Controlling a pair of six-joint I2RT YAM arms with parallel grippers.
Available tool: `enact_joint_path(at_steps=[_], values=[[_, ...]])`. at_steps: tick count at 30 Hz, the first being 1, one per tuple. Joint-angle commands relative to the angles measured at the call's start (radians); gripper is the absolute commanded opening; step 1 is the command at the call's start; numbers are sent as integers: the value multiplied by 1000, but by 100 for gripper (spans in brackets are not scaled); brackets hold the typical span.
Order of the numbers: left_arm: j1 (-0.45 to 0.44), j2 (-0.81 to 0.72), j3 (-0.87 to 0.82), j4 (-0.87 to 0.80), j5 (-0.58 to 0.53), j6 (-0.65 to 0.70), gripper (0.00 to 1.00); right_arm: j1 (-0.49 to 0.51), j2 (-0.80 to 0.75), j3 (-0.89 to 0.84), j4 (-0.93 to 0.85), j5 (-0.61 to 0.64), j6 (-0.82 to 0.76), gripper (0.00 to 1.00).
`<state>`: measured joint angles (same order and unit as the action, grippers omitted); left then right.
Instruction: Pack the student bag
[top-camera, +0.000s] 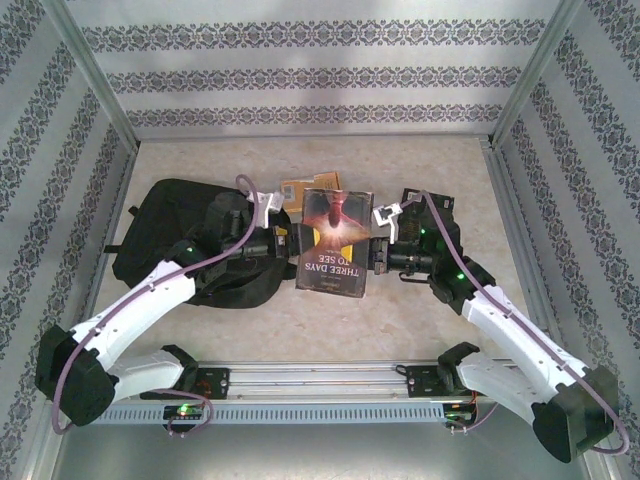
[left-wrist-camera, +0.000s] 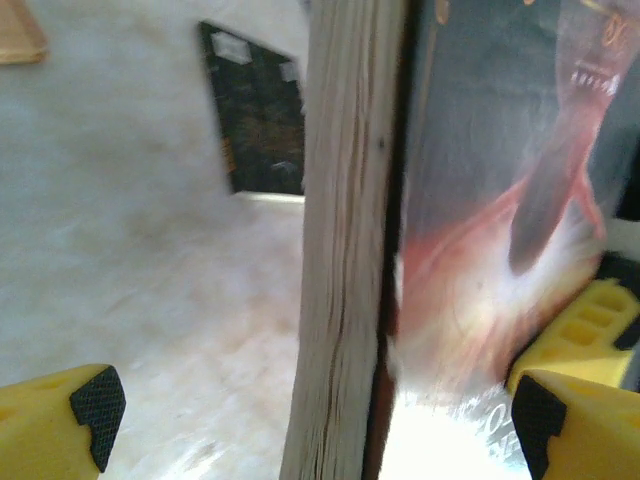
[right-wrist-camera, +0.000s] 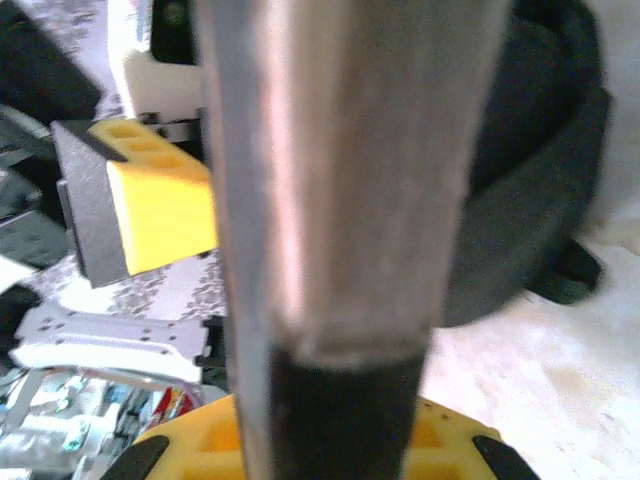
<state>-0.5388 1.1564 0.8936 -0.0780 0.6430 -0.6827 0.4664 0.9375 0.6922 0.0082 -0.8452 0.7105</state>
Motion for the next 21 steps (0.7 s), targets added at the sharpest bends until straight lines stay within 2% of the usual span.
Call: enact_joint_path(at_steps=[1, 5, 10, 14, 16, 21], values=[[4, 7, -16, 226, 257, -79, 100, 34, -12, 39, 152, -135, 32, 0], [12, 6, -34, 368, 358, -150, 96, 57, -42, 51, 167, -140, 35, 0], [26, 16, -79, 571, 449, -271, 82, 44, -62, 65, 133, -123, 28, 0], [28, 33, -106, 712, 502, -356, 60, 22, -55, 60, 121, -111, 35, 0], [29, 31, -110, 716, 517, -358, 51, 13, -54, 58, 119, -105, 38, 0], [40, 17, -109, 696, 533, -344, 18, 1, -46, 55, 106, -99, 32, 0]])
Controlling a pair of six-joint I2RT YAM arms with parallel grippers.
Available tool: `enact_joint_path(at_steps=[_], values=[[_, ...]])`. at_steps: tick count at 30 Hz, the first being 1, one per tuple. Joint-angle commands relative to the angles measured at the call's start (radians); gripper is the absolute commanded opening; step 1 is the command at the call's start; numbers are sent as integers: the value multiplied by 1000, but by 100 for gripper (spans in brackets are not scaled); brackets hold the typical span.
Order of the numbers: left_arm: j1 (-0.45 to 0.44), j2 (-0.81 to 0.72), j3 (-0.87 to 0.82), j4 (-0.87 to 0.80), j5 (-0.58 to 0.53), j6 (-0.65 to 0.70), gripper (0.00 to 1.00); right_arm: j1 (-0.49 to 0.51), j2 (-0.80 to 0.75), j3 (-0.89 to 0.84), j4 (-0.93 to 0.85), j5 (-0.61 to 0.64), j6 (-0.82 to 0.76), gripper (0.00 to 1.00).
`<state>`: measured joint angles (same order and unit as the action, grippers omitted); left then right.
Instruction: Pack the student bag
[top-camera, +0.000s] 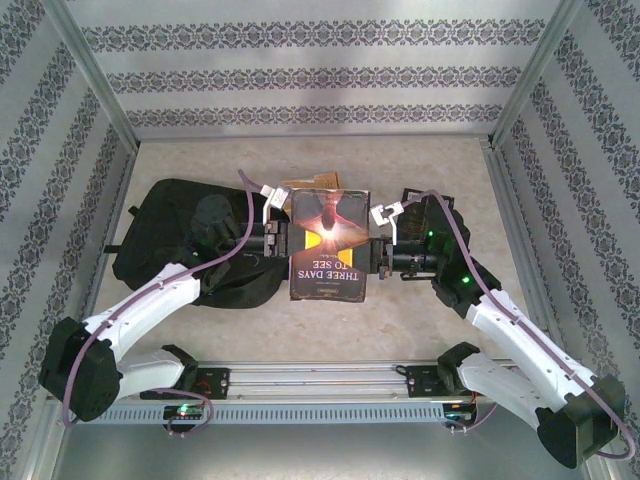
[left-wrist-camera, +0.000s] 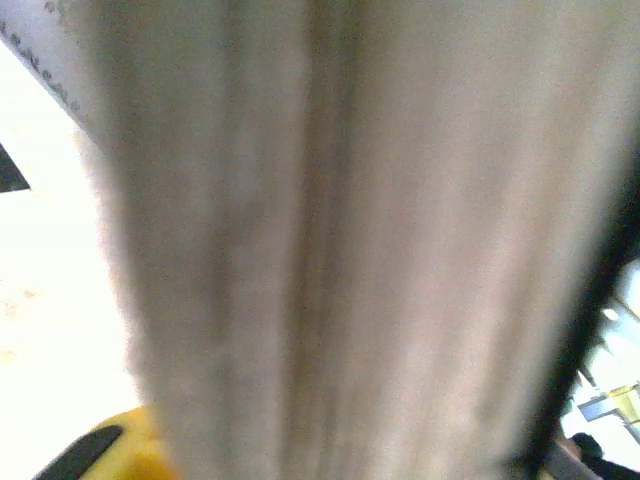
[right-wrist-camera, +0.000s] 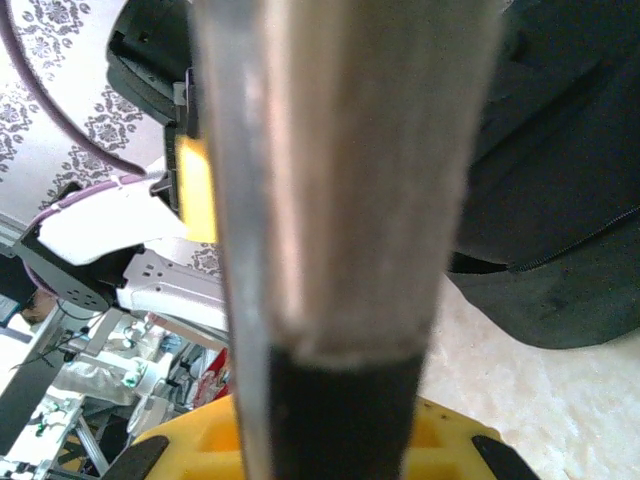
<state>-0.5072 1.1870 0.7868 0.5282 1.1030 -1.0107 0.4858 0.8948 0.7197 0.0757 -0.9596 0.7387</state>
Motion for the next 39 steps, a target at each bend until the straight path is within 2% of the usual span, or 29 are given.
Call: enact_joint_path(at_steps=[1, 3, 4, 5, 8, 10, 16, 18, 20, 23, 25, 29, 36, 37, 39], values=[[11, -14, -1, 90, 75, -16, 12, -19, -4, 27, 35, 20, 1, 0], [12, -15, 0, 97, 64, -19, 0, -21, -2, 24, 30, 32, 1, 0], [12, -14, -3, 114, 56, -30, 0, -21, -2, 23, 29, 42, 1, 0], [13, -13, -10, 154, 38, -53, 0, -21, -1, 23, 21, 59, 1, 7], [15, -24, -27, 250, -50, -102, 0, -26, -23, -6, 31, 150, 28, 47], [16, -43, -43, 289, -152, -115, 0, -23, -48, -56, 118, 216, 98, 64], [16, -77, -117, 398, -479, -175, 0, 19, -81, -201, 446, 400, 306, 83], [13, -87, -156, 434, -581, -194, 0, 61, -96, -250, 542, 501, 336, 90], [2, -80, -173, 457, -637, -205, 0, 120, -108, -286, 605, 622, 339, 97], [-29, -56, -183, 487, -684, -212, 0, 187, -79, -302, 701, 732, 338, 97], [-49, -47, -193, 500, -718, -216, 0, 206, -26, -301, 790, 759, 372, 96], [-90, -35, -225, 537, -804, -209, 0, 223, 112, -296, 982, 798, 460, 82], [-118, -15, -224, 558, -826, -203, 0, 237, 316, -235, 1179, 782, 540, 62], [-119, -14, -227, 558, -828, -203, 0, 239, 329, -228, 1192, 781, 539, 57], [-120, -17, -237, 553, -831, -199, 0, 238, 346, -223, 1206, 784, 536, 39]])
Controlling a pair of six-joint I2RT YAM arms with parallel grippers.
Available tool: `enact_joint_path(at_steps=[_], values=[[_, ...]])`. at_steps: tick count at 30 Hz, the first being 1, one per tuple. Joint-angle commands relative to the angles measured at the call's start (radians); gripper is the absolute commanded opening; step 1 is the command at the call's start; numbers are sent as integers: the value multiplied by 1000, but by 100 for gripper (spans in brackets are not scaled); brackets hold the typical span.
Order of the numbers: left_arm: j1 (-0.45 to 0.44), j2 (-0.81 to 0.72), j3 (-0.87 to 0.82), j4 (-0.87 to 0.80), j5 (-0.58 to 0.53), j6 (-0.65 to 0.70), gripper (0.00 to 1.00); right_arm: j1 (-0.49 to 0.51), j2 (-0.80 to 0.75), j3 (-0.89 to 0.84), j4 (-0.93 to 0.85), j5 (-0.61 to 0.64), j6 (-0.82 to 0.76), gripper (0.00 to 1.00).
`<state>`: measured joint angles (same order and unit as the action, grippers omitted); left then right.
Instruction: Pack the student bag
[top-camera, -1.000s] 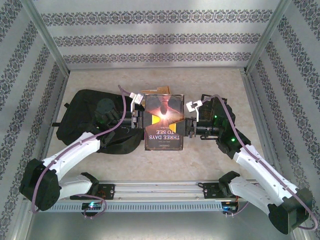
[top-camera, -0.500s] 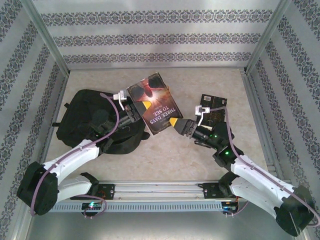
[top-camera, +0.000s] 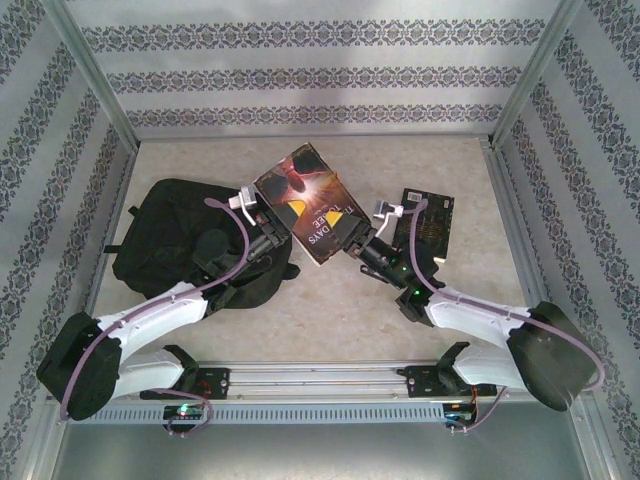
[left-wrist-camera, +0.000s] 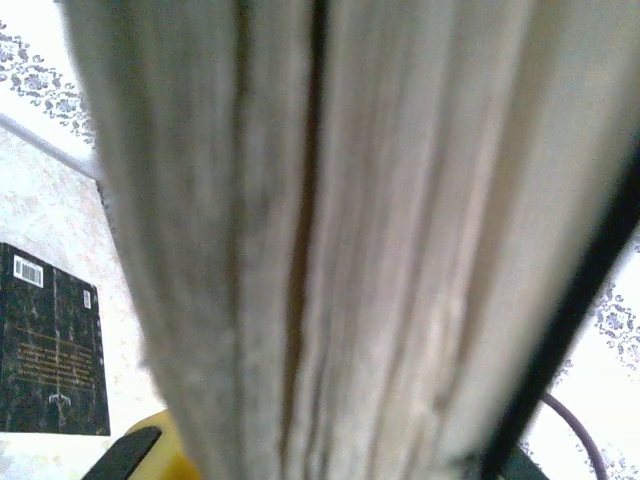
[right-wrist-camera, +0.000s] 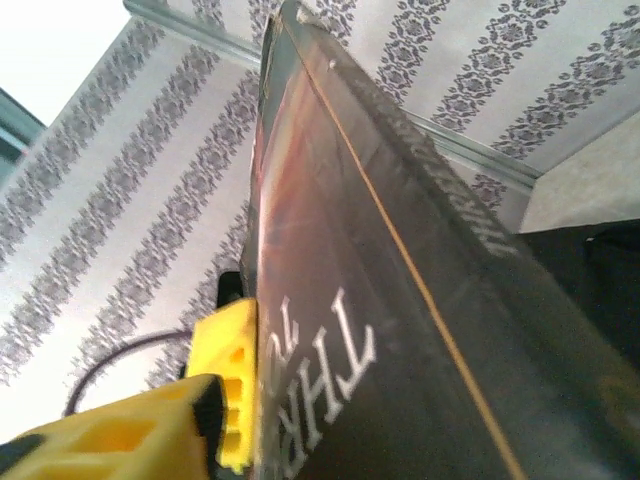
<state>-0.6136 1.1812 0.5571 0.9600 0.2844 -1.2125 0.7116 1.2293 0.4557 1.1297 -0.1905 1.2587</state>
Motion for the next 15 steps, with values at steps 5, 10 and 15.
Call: enact_joint_path(at_steps=[5, 10, 15], values=[[-13, -52, -24, 4, -45, 37, 4, 13, -24, 11, 90, 32, -27, 5], [-9, -104, 56, -361, 0, 181, 58, -8, -187, -14, -243, 68, -123, 0], [-6, -129, 251, -993, -77, 498, 67, -24, -388, 106, -971, 167, -367, 0]])
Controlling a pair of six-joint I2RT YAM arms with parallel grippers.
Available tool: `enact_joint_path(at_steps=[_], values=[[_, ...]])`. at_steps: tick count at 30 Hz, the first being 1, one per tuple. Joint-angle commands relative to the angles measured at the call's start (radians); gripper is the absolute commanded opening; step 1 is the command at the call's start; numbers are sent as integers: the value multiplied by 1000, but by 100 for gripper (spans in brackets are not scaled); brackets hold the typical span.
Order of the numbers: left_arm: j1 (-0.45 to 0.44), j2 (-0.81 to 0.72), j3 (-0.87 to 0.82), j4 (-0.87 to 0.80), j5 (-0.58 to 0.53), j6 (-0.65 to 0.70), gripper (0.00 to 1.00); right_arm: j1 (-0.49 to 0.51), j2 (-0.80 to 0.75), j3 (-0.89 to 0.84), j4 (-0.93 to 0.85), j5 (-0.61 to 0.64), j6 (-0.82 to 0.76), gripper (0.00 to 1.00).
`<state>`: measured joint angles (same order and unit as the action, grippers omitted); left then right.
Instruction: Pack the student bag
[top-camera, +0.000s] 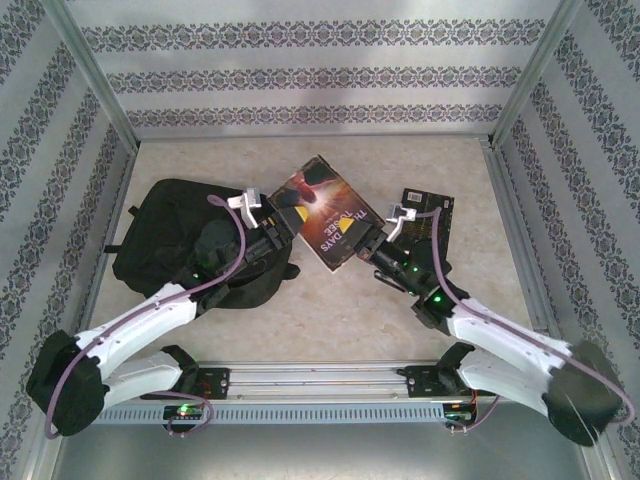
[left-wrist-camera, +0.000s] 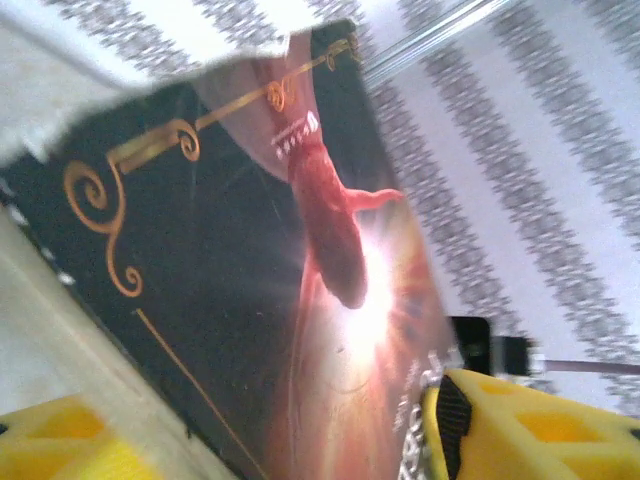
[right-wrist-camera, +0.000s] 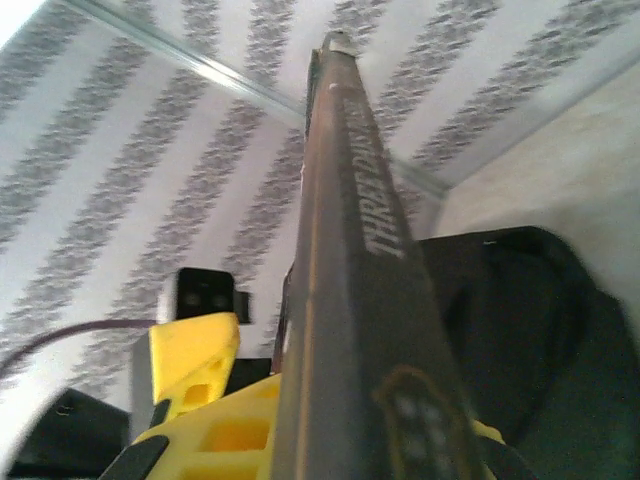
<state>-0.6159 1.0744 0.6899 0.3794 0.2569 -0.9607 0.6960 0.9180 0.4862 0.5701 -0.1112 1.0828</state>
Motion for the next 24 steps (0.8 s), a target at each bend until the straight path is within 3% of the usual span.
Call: enact_joint_path(at_steps=[1, 4, 7, 15, 18, 24], values=[[-4, -9, 162, -522, -85, 301, 67, -9, -98, 82, -484, 112, -219, 0], [-4, 62, 270, -772, -143, 456, 69, -21, -154, 72, -637, 176, -260, 0], [-4, 160, 351, -934, -177, 560, 72, -65, -187, 43, -696, 156, -244, 0], [-4, 326, 454, -1120, -195, 688, 74, -165, -206, 20, -718, 61, -208, 0], [-5, 349, 449, -1131, -194, 701, 70, -173, -199, 17, -716, 50, -206, 0], [-4, 359, 420, -1107, -220, 703, 49, -179, -183, 6, -699, 31, -195, 0]])
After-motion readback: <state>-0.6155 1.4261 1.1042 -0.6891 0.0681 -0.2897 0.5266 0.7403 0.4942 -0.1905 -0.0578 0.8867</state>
